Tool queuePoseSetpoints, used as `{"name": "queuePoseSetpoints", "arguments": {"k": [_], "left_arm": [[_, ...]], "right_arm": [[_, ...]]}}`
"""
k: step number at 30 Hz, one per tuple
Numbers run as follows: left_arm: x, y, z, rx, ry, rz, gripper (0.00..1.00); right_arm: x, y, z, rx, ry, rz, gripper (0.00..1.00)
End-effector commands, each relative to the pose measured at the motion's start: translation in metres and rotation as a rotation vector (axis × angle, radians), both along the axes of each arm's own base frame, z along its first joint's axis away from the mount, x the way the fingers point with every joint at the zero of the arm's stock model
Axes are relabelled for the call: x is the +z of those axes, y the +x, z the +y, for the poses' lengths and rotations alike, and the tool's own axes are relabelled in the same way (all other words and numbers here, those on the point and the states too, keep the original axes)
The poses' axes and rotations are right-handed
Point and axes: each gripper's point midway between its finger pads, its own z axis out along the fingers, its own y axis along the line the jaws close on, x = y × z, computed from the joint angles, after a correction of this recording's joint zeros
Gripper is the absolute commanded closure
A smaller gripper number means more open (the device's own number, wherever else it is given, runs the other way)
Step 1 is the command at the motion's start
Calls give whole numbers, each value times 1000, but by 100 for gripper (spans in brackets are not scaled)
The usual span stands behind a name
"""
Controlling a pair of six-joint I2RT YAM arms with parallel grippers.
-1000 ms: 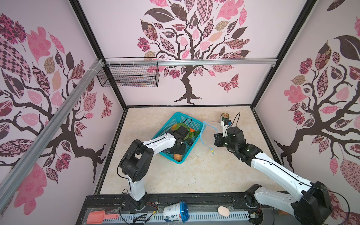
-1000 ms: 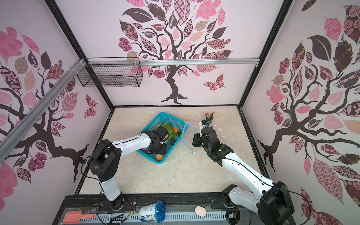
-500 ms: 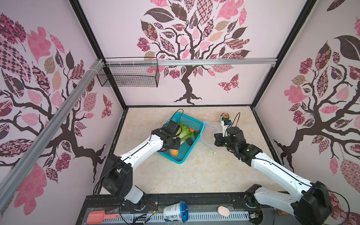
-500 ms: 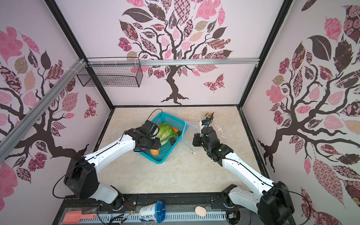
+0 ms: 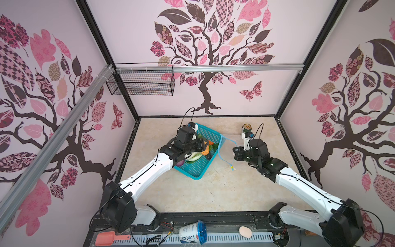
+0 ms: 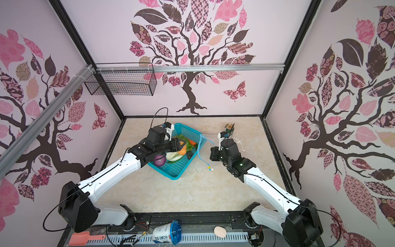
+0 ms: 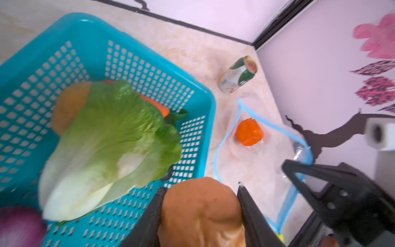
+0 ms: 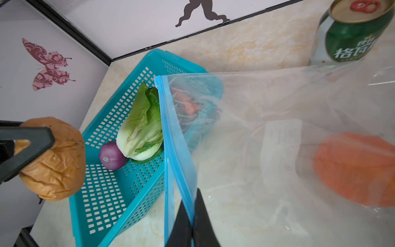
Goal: Place the food in the zip-top bag and seal the zipper
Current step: 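Carry the bun with the left gripper into the bag and release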
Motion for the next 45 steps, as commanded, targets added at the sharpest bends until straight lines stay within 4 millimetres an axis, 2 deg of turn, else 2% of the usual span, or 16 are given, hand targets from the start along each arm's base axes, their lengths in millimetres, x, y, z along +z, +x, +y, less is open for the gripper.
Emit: {"name": "queuePoseSetpoints", "arguments": {"k": [1,6,15,22,29,36,39,43,45], "left_arm": [[36,4,-30,-23,-146,-112,63],[37,8,-56,-19,-219,-158,64],[12,7,-88,-24,-216,-216,65],[-13,-3,-97,-27,-169,-216,64],[-43,-4,-102,-7,-137,-185,65],[-65,0,-102,3,-78,-158,62],[-72,0,-103,1,-54,-132,55],[-72,-2,-106,-12,-43,-106,35],[-66,-4,-107,-25,-47,-102,30]], "right_arm": [[7,0,7,1,82,23,100],[11,-5,10,2,126,61,100],[32,-8,3,-35,162,26,100],[36,-9,10,-6,213,19,100],[50,-11,8,-10,241,-14,100],[45,-12,11,0,246,3,100],[43,-11,12,4,245,8,100],[39,-11,12,0,238,12,100],[38,-11,11,-2,237,14,100]]}}
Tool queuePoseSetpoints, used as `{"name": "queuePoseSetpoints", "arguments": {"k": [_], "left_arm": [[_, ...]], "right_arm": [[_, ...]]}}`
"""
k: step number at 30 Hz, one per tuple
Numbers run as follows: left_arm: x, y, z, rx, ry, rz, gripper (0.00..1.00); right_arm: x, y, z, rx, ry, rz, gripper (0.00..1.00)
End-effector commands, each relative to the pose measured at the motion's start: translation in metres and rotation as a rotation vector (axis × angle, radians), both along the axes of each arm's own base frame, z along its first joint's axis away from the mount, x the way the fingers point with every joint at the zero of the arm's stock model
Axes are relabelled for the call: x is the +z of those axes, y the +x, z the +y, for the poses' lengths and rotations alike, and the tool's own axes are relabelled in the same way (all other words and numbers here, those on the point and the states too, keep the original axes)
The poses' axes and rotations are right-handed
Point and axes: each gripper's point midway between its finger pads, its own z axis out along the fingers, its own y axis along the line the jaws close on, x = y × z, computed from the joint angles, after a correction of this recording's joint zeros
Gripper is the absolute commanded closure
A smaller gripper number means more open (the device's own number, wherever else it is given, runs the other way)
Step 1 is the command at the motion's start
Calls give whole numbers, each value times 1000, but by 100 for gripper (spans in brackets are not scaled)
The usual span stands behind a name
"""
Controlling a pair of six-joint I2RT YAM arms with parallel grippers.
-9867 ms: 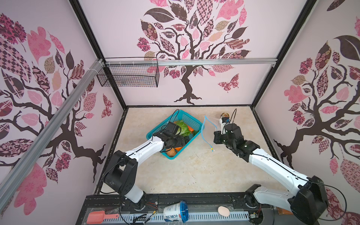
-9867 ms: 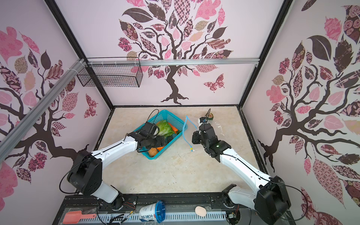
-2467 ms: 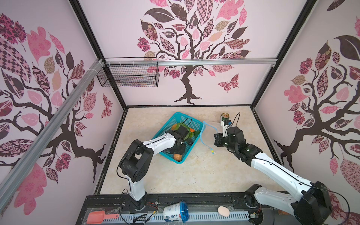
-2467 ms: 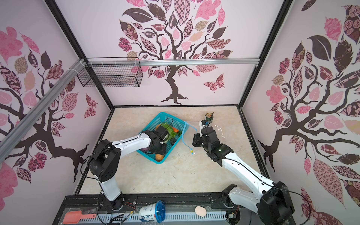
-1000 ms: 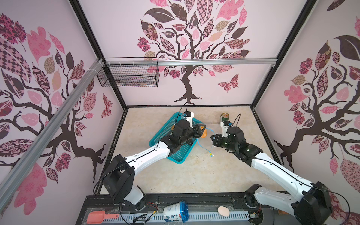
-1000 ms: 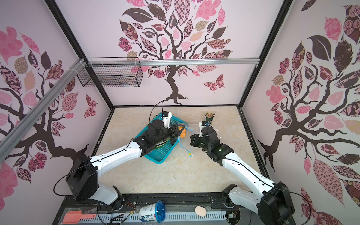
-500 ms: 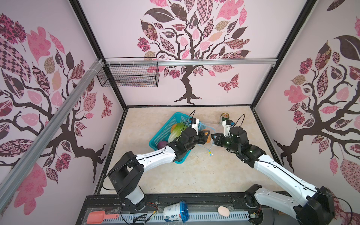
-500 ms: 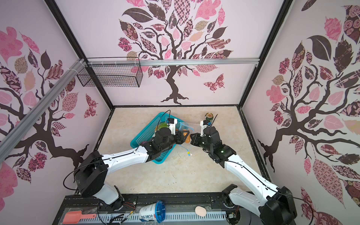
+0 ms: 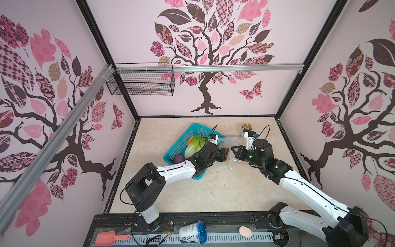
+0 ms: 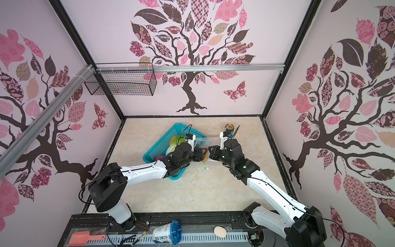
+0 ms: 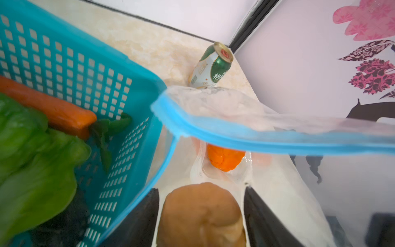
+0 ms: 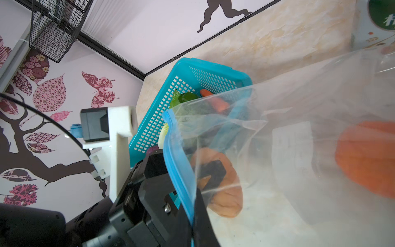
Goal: Place the food in the zip-top bag and seal the zipper
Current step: 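Carry the bun with the left gripper into the bag and release, then move the left gripper back over the basket above the red onion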
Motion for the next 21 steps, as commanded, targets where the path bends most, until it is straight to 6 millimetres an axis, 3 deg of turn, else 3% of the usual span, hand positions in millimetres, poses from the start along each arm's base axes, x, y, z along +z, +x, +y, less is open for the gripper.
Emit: {"name": "queuePoseSetpoints", "arguments": {"k": [1,7,12,16,21], "left_arm": [[19,-1,-6,-26,-8,-11,28],[45,-15,2,-94,30,-20,22],[62,-24,25,-136,36,-5,21],[72,-19,62,-132,93,-26,22],[77,11,127,-5,267,-40,21]], "right_arm": [[9,3,0,-5,18,-22,100],[10,6,-3,-14,-15,-36,100],[10,10,-6,-22,-68,-52,100],[10,12,-8,-23,-94,-64,100],[10,13,-7,-9,-114,-88,100]]}}
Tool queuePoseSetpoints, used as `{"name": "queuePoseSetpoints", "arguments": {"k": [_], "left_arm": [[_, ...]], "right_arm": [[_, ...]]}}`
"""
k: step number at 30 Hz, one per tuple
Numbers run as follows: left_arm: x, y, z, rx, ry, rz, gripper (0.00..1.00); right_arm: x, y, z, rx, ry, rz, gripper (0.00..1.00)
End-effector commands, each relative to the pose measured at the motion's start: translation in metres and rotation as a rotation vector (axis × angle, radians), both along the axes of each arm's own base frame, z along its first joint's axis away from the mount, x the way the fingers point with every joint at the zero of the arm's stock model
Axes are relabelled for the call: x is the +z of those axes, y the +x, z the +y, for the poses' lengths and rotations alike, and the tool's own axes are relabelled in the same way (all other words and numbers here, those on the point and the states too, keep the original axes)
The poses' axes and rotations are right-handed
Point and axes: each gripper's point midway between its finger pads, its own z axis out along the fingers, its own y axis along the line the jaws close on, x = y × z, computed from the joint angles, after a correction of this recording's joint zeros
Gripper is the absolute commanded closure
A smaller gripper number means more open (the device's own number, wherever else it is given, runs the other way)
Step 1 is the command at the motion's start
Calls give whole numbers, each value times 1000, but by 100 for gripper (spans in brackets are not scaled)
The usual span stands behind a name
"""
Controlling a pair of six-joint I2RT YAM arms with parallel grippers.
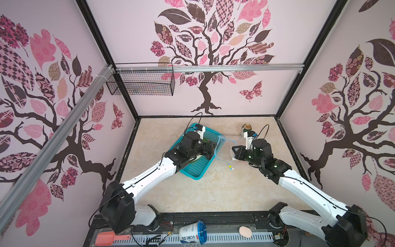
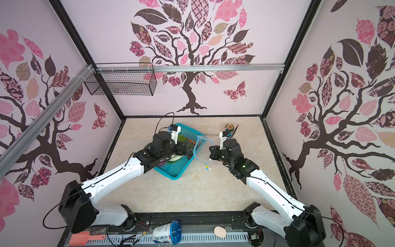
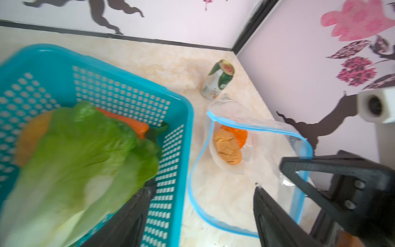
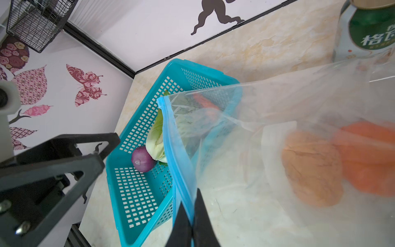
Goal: Place the food in the zip-top bag and seal the zipper
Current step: 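Move the left gripper back over the basket above the red onion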
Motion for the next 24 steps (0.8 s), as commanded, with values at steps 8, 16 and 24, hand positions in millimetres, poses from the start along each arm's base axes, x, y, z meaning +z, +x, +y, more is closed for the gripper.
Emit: {"name": "queuePoseSetpoints", "arguments": {"k": [8,16,24], "left_arm": [[-25,68,116,124,383,88,20],[-77,102,165,183,483,197,19],[-109,109,168,182,420,253,20]], "right_arm": [[20,11,-2,7,-63,-91,100],[15,9,-7,2,-95,-78,100],[15,10,-12,-19,-121,-74,100]]}}
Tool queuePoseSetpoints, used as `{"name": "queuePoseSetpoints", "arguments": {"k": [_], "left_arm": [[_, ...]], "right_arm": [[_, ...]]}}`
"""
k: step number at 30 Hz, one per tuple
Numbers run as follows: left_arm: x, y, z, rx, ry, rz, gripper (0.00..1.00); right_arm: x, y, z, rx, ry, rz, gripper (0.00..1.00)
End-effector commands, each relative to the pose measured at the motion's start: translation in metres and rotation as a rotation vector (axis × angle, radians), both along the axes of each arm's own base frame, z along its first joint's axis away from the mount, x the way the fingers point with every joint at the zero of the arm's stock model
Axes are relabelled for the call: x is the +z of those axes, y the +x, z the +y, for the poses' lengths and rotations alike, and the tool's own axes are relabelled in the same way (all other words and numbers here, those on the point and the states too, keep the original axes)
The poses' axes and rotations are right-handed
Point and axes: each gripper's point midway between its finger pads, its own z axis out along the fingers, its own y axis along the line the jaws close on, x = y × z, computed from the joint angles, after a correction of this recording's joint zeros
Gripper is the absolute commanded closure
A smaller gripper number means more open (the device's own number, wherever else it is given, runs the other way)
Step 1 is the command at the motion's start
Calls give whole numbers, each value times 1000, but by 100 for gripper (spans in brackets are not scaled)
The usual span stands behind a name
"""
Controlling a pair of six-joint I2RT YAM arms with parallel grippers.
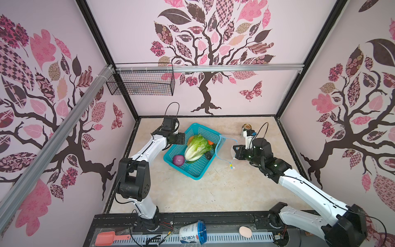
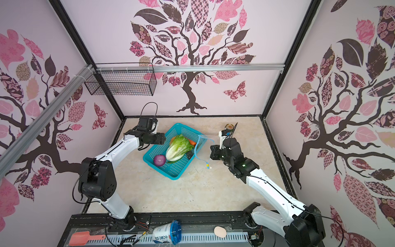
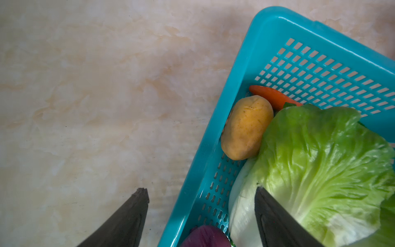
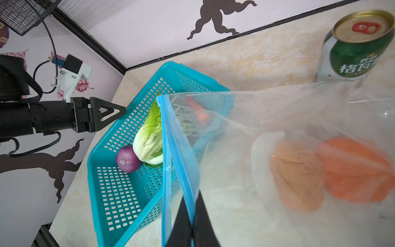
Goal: Place the food in the zip-top bag and seal the zipper
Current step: 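Move the left gripper back over the basket above the red onion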
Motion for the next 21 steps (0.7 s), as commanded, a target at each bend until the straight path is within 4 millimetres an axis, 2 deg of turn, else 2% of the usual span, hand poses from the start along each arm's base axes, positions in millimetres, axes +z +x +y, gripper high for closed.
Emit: {"name": "queuePoseSetpoints", "arguments": {"k": [1,5,10,18,21], "left_arm": [[-18,6,-5,-24,-15,31,22],[-37,7,-4,-13,-21,76,30],[-43,7,-1,8,-11,89,47],[-50,0,34,173,111,95,75],[-51,-3,43,226,141,98,76]], "right_arm": [[14,6,-4,-23,-12,-27,100],[15,4,-7,-32,-13,-29,100],[19,2,-11,-42,-14,-49,100],[11,3,-10,-44,-14,-42,100],[11,4,-10,-44,-14,-44,100]]}}
